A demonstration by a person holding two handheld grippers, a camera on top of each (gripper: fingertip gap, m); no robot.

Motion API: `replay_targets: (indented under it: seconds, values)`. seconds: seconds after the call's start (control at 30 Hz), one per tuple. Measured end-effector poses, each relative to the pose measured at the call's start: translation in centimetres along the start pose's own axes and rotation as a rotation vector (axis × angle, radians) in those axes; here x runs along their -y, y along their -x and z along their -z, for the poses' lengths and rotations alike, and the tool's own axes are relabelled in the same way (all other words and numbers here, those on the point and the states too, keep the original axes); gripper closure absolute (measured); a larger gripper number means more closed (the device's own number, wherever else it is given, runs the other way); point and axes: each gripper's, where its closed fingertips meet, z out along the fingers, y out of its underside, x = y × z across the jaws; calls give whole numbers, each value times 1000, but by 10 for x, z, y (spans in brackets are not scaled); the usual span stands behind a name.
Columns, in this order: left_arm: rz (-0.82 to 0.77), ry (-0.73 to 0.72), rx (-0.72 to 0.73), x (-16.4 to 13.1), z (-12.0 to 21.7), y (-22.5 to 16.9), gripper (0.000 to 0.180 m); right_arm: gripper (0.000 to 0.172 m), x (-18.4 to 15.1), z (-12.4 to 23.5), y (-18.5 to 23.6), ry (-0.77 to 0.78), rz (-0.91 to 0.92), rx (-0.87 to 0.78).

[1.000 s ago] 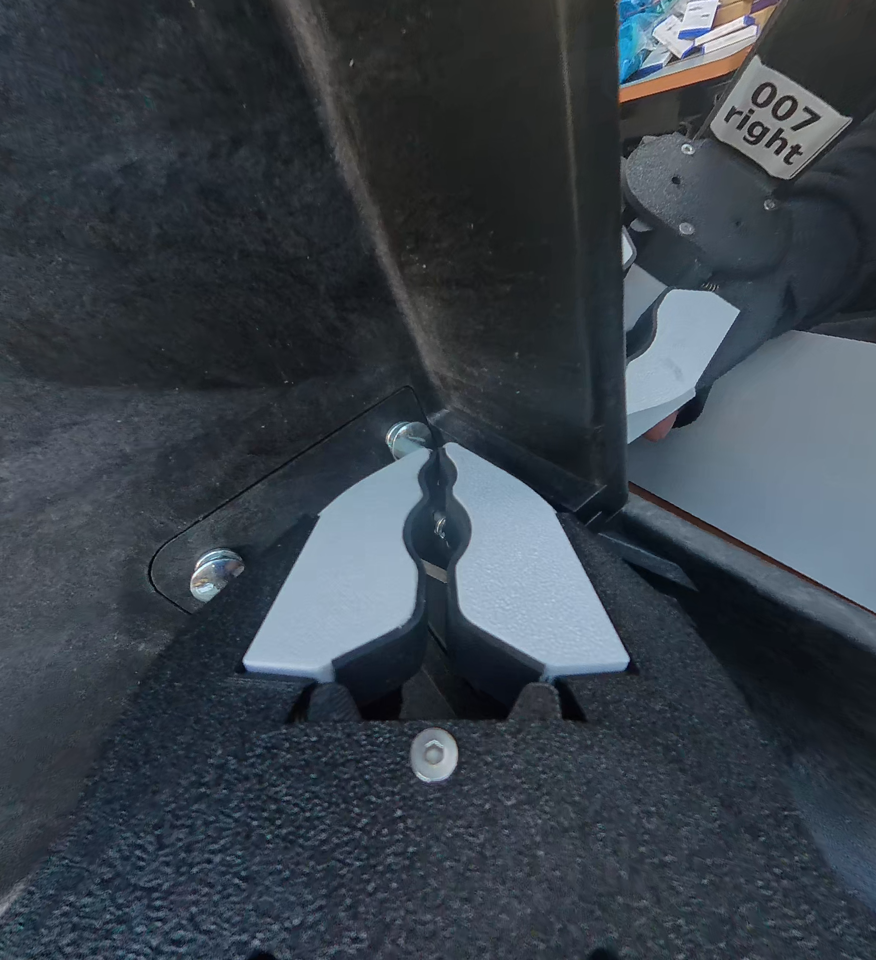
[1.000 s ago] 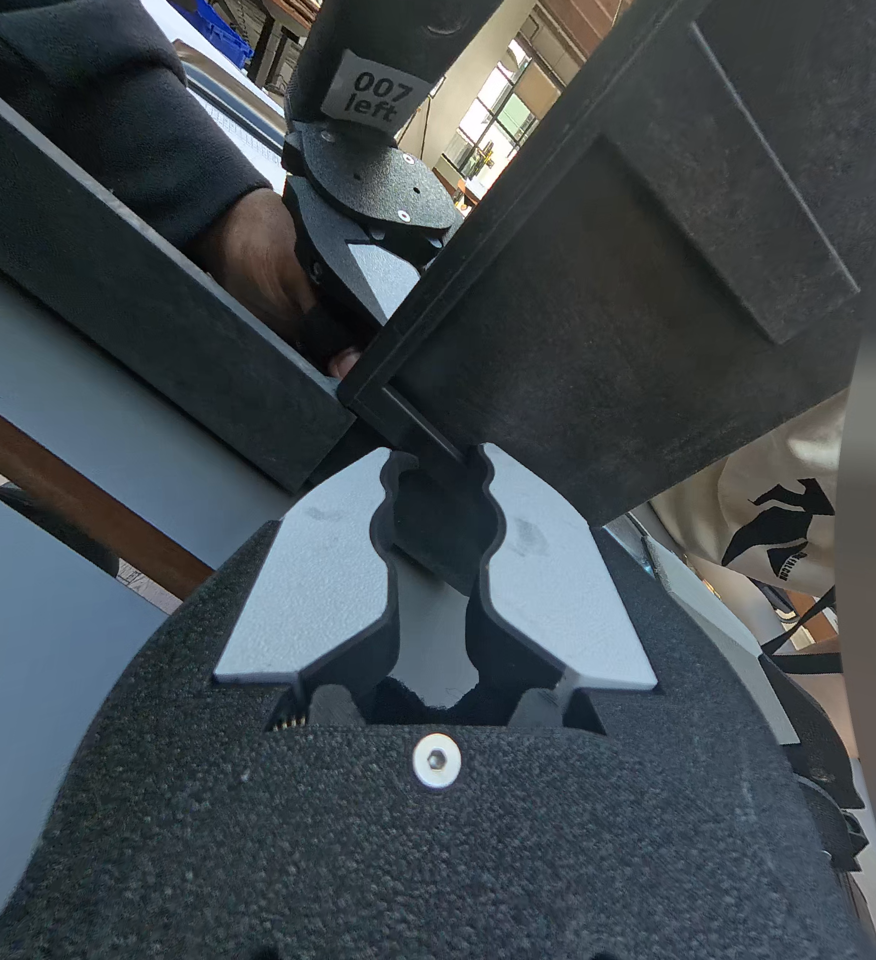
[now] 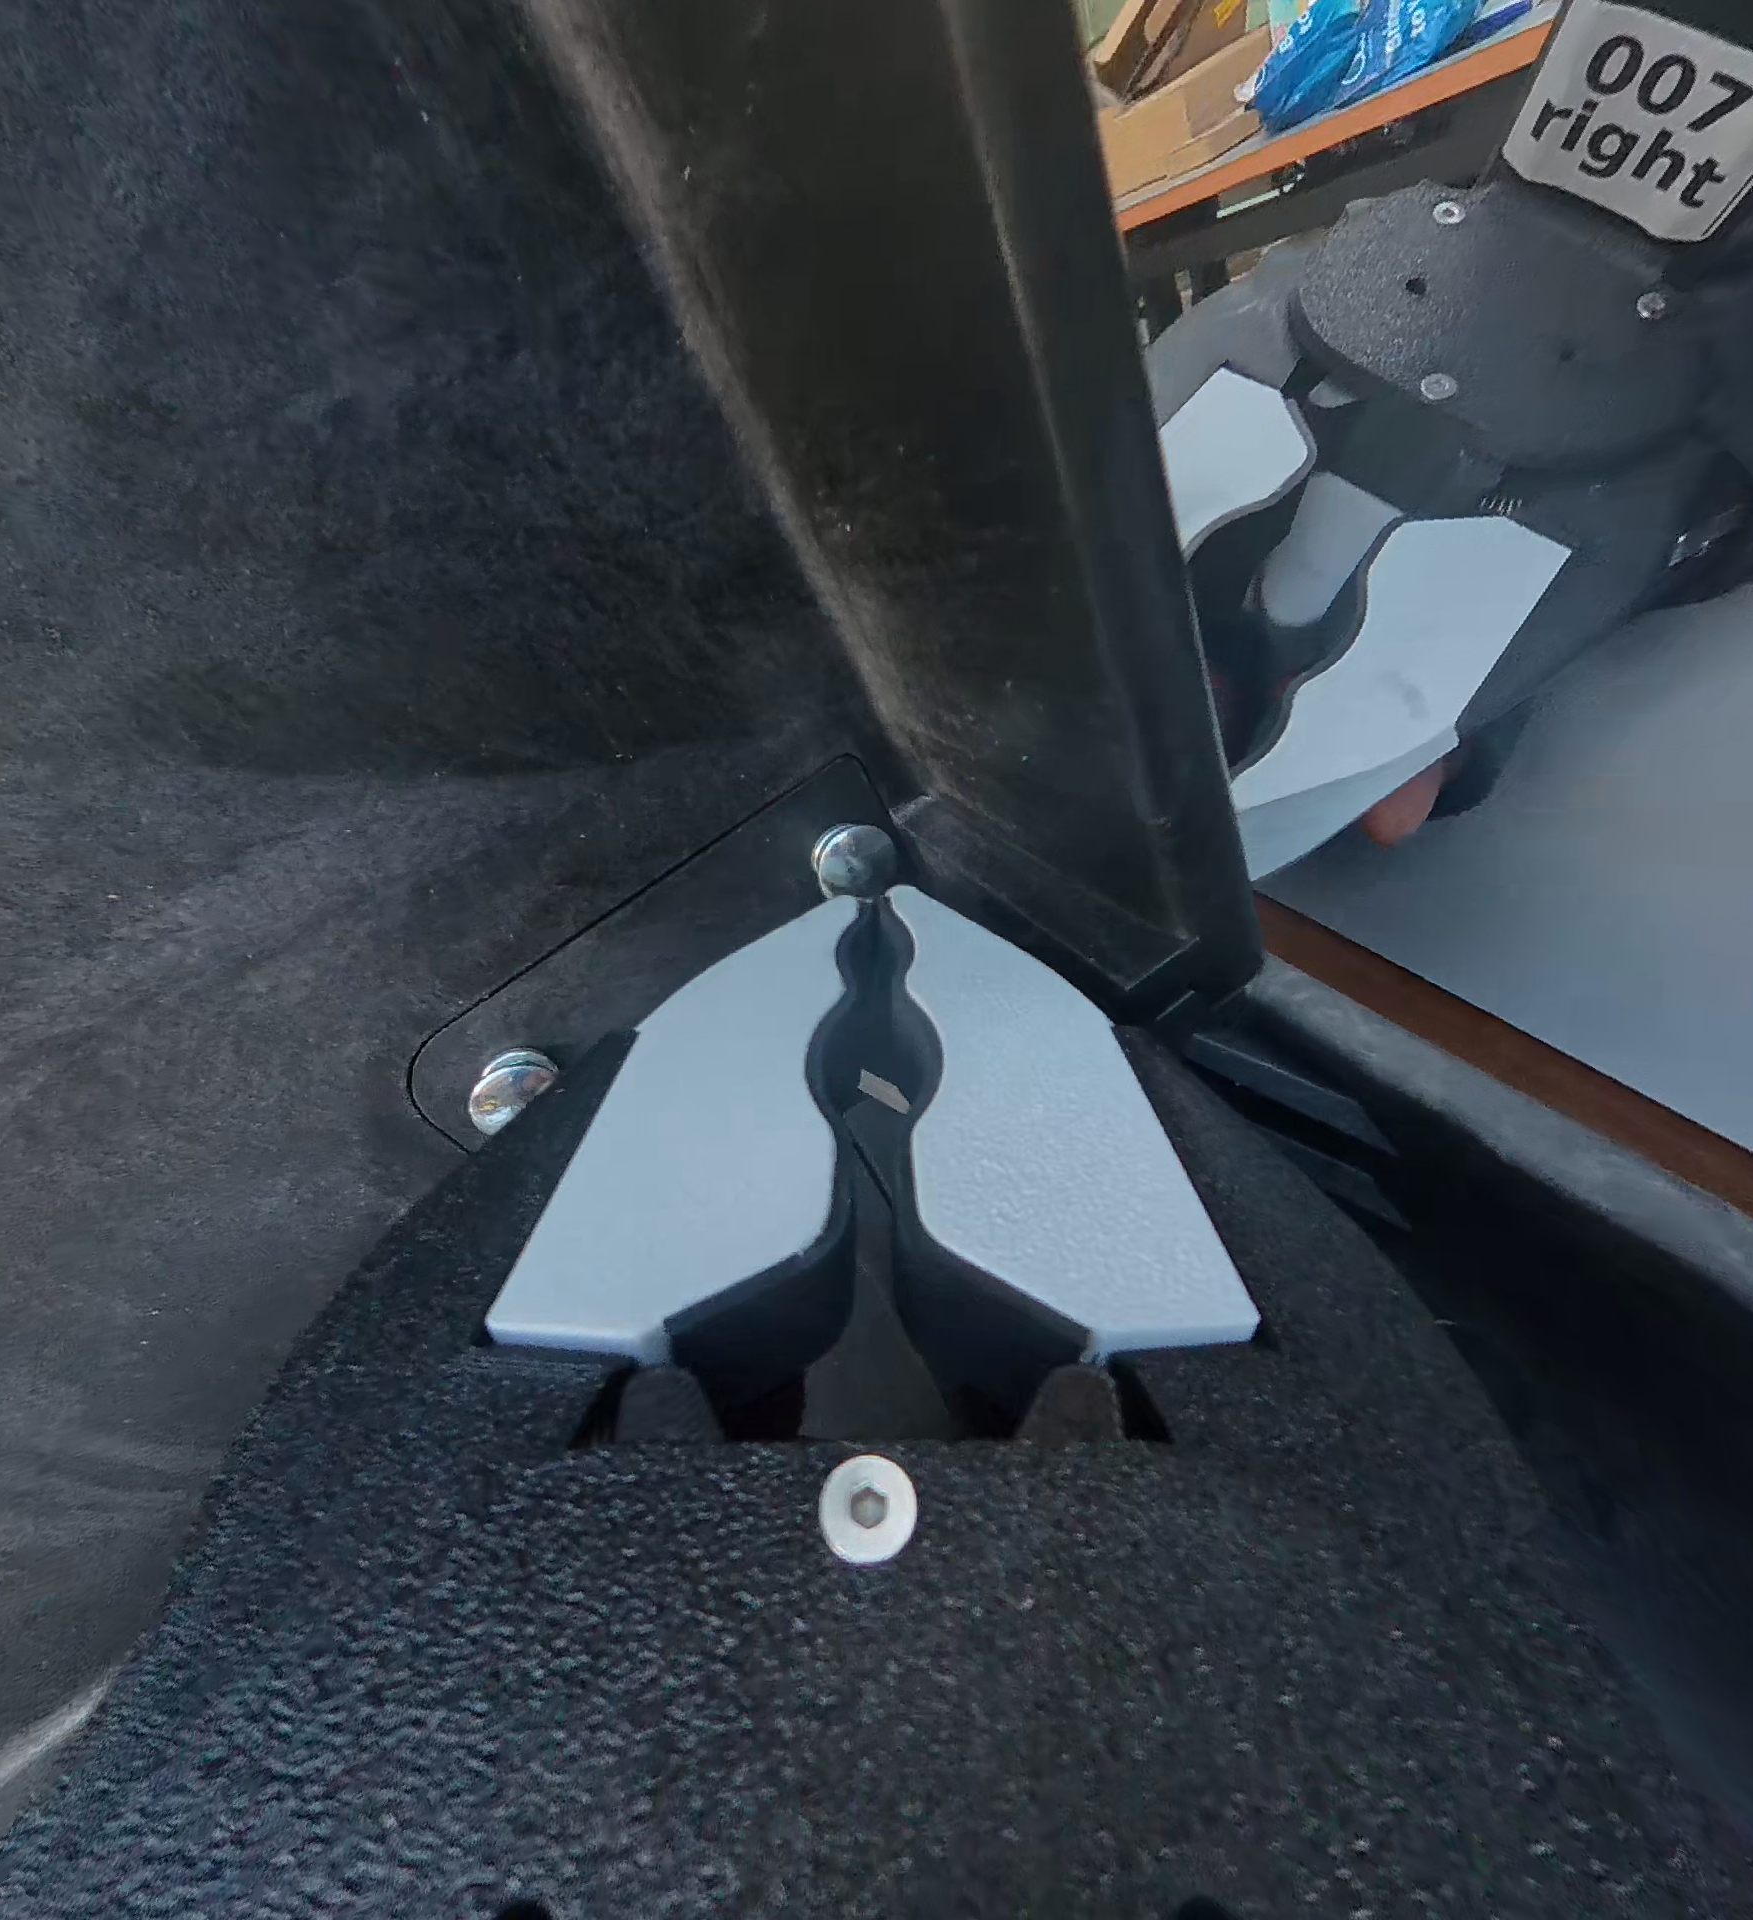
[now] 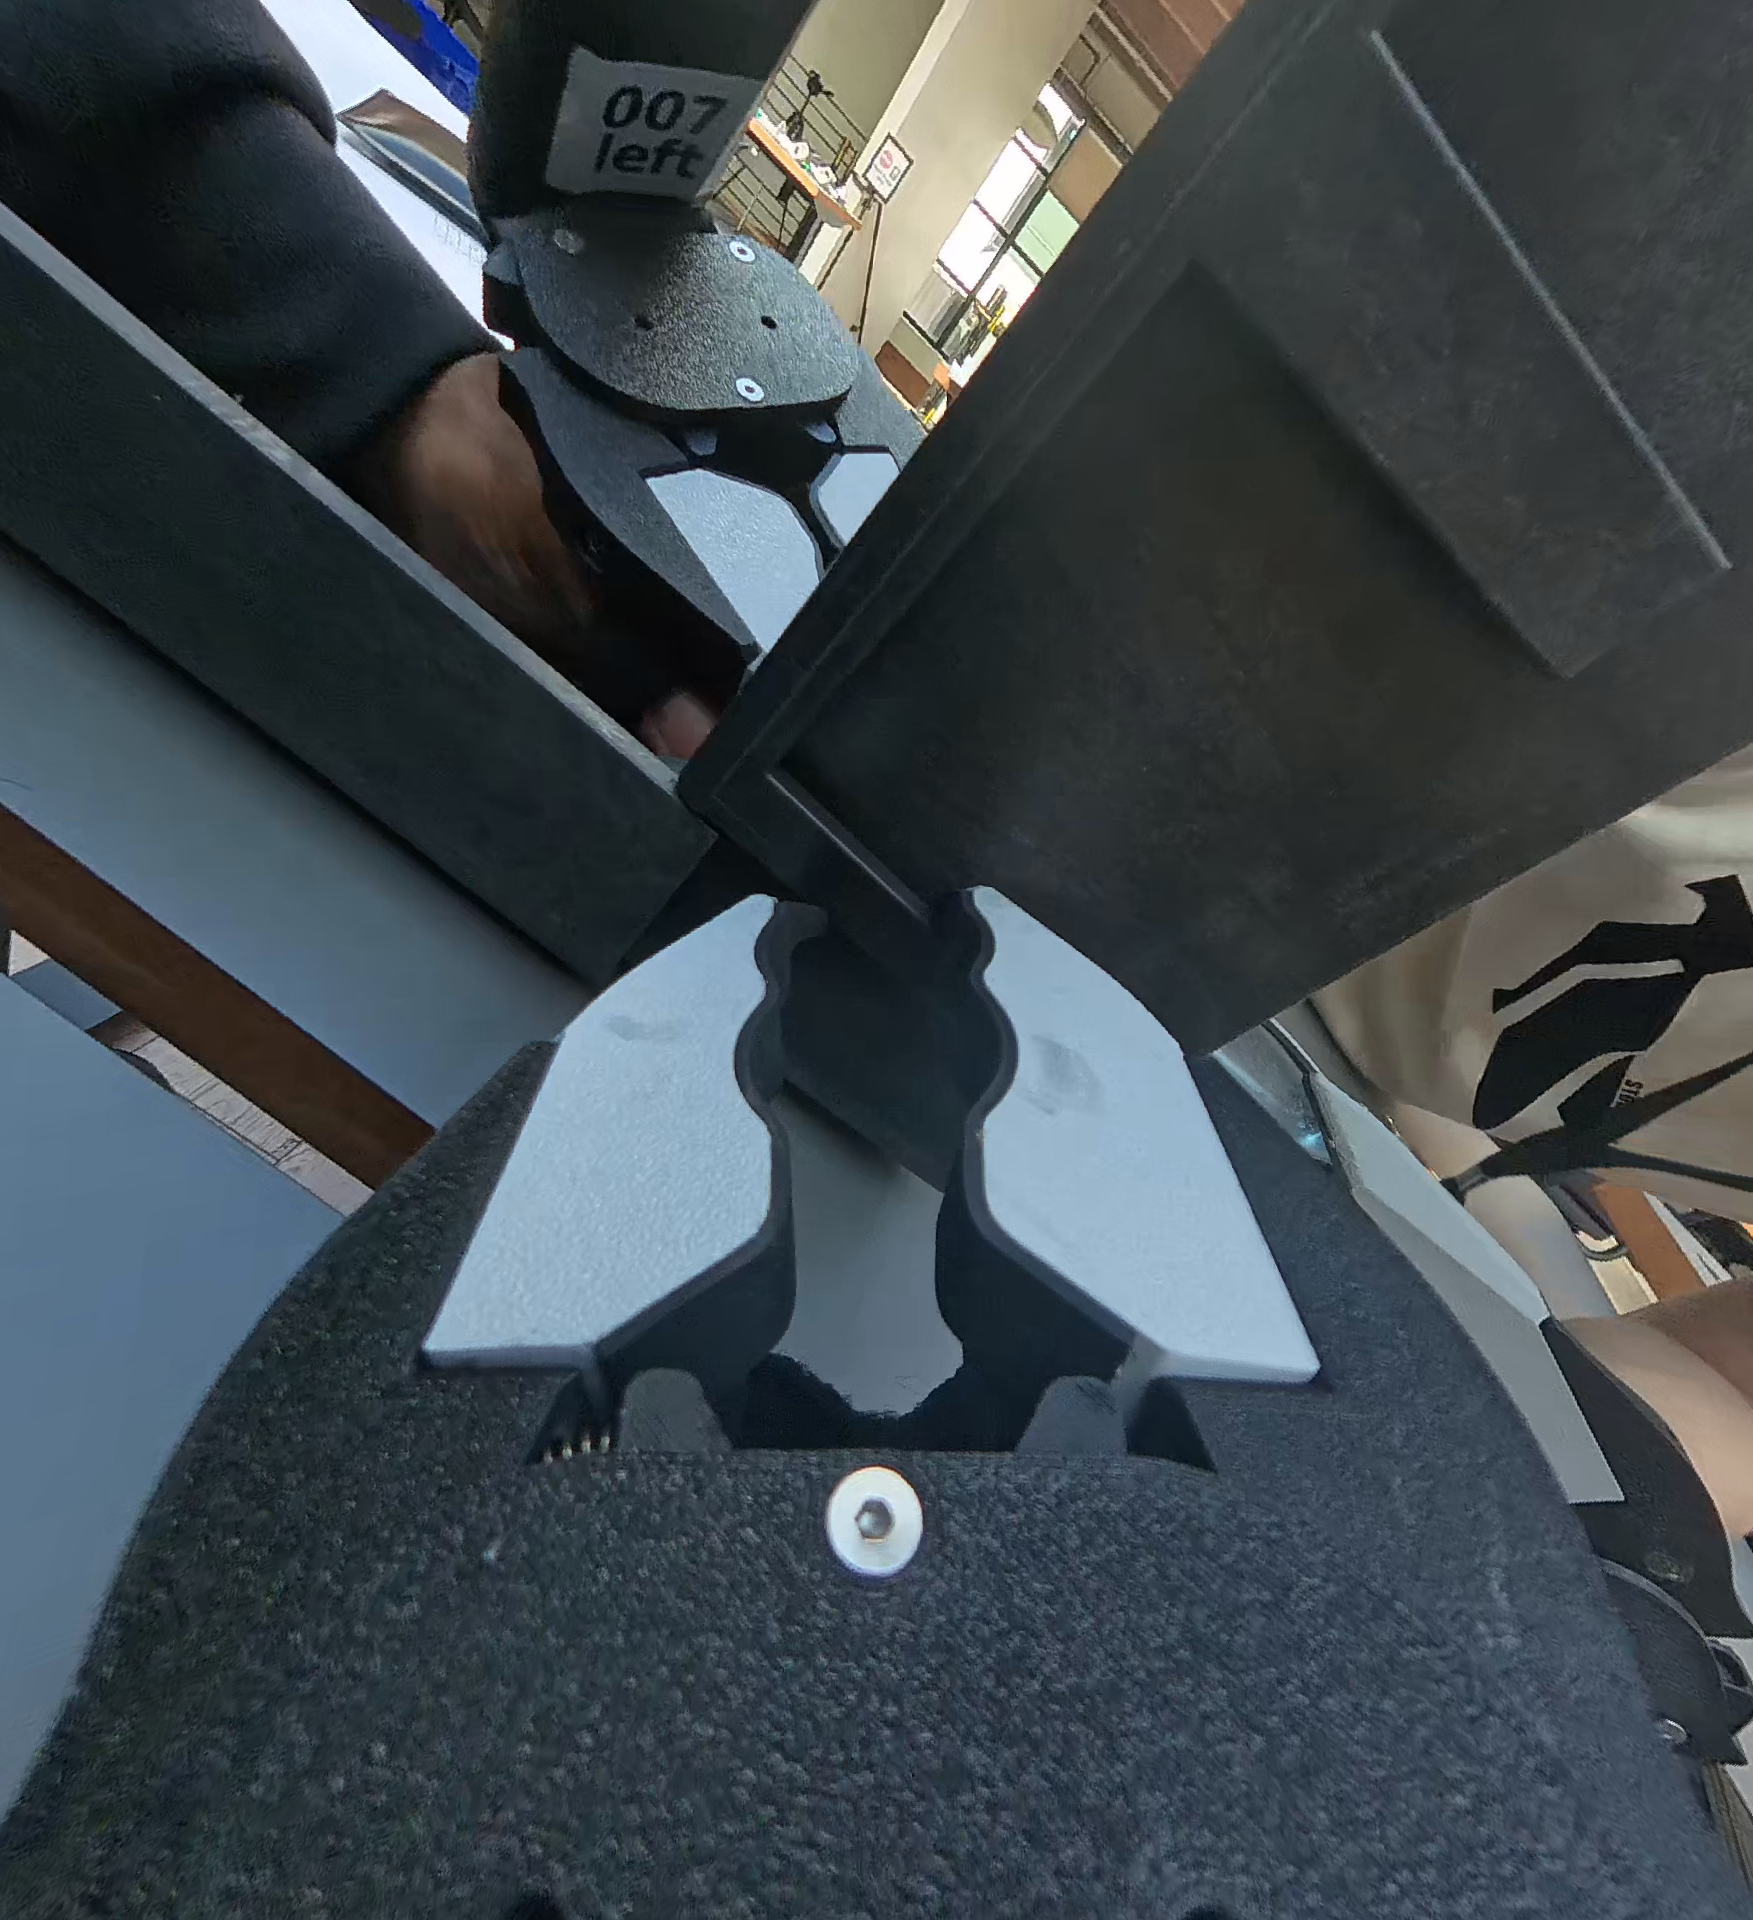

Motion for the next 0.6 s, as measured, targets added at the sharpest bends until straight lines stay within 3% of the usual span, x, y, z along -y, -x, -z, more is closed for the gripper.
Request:
replay_targets:
  seconds: [0.6]
  values:
    - [-103,38,94,-4,16,-2,180,144,0,0,0,-3,1,-3]
